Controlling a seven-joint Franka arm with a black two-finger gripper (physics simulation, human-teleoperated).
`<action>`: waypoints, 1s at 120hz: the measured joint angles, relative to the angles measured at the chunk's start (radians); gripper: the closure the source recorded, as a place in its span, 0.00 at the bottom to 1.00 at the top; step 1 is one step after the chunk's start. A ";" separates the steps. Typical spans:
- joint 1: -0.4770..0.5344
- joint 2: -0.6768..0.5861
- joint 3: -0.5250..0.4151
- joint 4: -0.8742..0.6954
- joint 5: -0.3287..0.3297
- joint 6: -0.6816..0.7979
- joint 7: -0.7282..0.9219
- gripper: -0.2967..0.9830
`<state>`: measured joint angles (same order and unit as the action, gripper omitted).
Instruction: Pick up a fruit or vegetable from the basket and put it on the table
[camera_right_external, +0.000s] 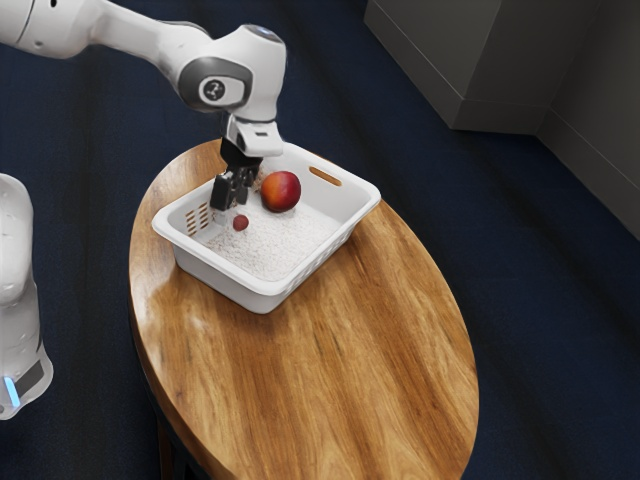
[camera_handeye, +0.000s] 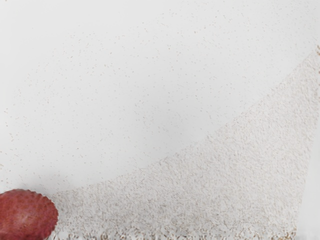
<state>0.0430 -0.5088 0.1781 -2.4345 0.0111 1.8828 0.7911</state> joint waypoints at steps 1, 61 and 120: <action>0.000 -0.002 0.002 0.000 0.001 -0.001 0.001 0.24; -0.018 0.154 -0.030 0.093 -0.007 0.016 0.029 0.24; -0.015 0.150 -0.005 0.104 0.004 0.031 0.053 0.24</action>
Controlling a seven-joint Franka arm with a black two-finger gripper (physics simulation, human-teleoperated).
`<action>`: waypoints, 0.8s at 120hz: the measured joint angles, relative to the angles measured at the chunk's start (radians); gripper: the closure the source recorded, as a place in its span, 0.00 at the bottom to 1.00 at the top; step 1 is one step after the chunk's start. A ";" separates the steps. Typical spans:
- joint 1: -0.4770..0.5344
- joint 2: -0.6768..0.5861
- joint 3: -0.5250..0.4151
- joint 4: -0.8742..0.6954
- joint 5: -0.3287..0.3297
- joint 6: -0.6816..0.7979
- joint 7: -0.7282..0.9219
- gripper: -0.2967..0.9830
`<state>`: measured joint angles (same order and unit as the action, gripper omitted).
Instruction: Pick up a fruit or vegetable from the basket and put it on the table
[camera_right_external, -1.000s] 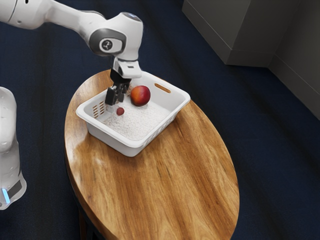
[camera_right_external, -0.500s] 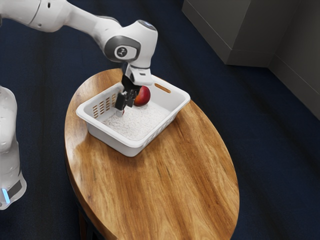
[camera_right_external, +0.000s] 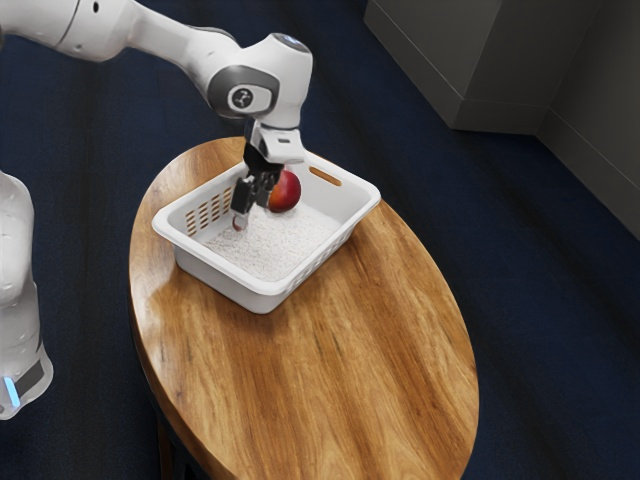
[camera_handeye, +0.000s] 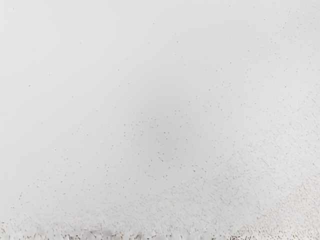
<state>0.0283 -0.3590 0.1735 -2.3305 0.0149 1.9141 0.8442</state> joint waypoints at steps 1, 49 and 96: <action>0.000 -0.001 0.003 0.000 0.002 0.000 0.001 0.24; -0.156 -0.082 0.188 -0.042 0.107 -0.015 0.054 0.24; -0.196 -0.067 0.257 -0.017 0.139 0.000 0.103 0.24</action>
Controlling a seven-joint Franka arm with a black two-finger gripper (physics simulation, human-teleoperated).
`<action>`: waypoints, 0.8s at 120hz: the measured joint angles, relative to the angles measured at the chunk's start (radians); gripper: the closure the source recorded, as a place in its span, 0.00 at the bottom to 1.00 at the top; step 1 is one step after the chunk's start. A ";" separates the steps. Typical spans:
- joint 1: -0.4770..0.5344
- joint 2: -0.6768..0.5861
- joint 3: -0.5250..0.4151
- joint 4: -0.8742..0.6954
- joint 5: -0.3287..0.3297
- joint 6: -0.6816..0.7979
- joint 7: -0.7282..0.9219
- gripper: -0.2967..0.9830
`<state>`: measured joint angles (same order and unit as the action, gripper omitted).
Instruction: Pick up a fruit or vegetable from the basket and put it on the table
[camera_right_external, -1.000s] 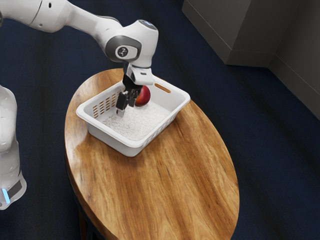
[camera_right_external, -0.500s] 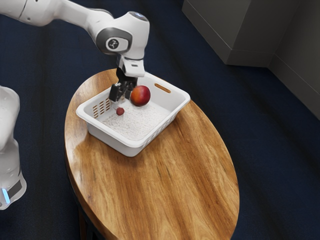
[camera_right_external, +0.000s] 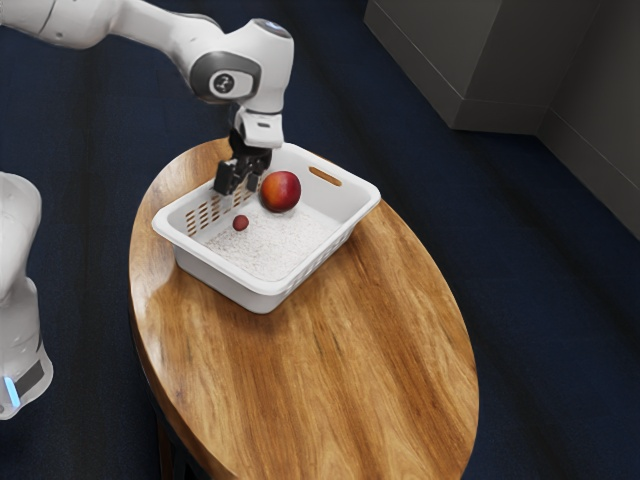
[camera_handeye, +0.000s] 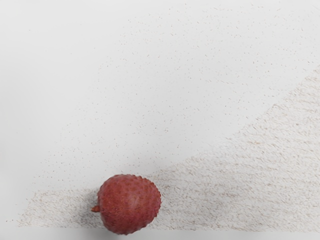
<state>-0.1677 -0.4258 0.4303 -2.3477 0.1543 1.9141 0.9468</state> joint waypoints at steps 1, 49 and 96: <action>-0.012 0.001 0.012 0.003 0.002 0.001 0.001 0.24; -0.100 0.040 0.119 0.025 0.006 0.039 0.027 0.24; -0.098 0.085 0.125 0.016 -0.023 0.064 0.034 0.24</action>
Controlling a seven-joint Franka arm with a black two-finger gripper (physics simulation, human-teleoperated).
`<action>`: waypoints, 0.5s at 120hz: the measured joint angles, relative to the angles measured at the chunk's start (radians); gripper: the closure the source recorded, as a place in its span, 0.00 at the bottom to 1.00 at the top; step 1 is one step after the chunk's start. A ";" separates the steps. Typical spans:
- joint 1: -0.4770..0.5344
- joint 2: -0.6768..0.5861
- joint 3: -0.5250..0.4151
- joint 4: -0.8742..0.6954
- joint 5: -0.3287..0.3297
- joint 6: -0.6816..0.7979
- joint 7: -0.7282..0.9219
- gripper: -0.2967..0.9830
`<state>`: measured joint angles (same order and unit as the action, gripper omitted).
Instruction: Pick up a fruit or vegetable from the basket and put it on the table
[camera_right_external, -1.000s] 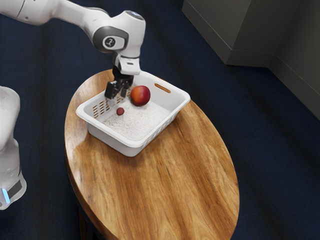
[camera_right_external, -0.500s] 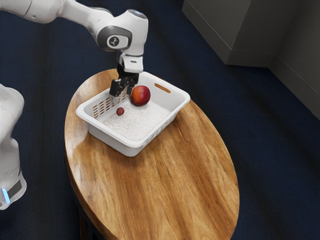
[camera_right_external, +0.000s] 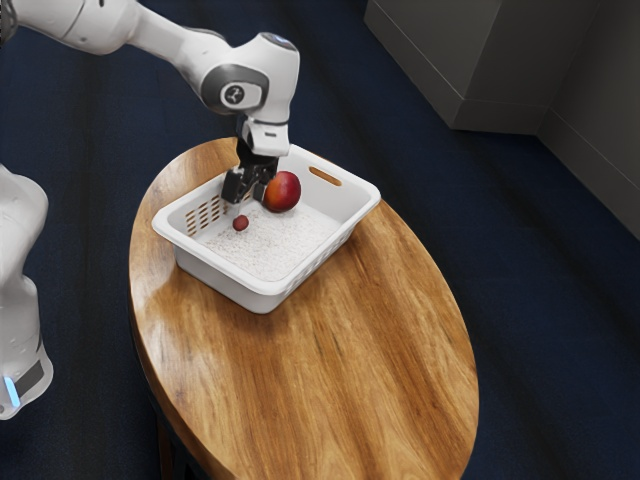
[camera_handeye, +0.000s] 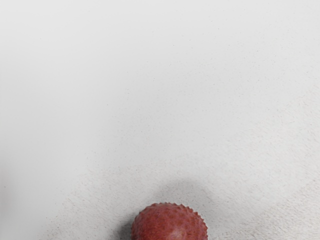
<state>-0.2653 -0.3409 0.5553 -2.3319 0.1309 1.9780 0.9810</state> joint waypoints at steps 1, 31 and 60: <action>0.000 0.002 0.000 0.000 0.000 0.001 0.000 0.24; -0.003 0.014 0.000 -0.003 -0.012 0.015 0.003 0.24; -0.002 -0.013 0.000 -0.033 -0.014 0.019 0.004 0.24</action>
<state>-0.2673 -0.3540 0.5554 -2.3651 0.1169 1.9972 0.9854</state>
